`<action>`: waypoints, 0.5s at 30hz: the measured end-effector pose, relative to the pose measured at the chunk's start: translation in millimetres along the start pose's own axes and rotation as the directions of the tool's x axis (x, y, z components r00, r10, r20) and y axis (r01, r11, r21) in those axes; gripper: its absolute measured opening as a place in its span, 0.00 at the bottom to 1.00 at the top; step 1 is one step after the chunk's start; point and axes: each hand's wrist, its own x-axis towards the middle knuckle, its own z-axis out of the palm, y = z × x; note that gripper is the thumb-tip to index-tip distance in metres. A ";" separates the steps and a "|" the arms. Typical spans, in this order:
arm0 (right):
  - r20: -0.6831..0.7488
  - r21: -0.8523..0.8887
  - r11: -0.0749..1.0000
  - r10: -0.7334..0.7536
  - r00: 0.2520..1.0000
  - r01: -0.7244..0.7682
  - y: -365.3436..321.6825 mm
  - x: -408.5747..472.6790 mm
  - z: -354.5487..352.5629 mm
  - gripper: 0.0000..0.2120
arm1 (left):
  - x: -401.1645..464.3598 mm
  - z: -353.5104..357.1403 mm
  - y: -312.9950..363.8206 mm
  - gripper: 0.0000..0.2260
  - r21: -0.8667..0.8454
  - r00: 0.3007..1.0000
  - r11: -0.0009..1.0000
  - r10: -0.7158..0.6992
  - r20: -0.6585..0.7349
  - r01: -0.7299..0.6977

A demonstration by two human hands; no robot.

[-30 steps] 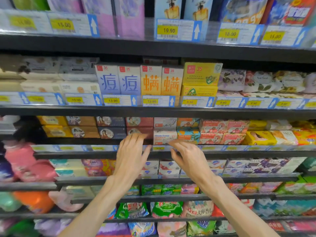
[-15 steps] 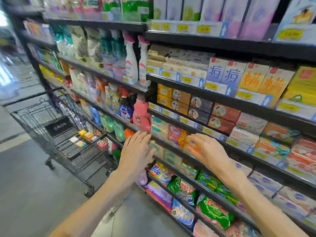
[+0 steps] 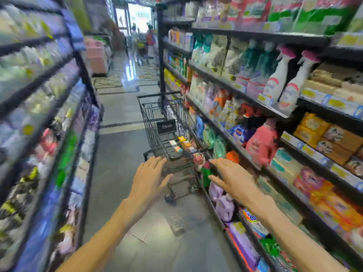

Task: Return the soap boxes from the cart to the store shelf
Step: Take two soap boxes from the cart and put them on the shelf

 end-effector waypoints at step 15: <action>0.061 0.051 0.980 -0.195 0.979 0.192 -168.5 282.5 121.4 0.29 | 71.0 -23.1 -293.1 0.28 0.109 0.981 0.975 -0.191 -0.035 0.193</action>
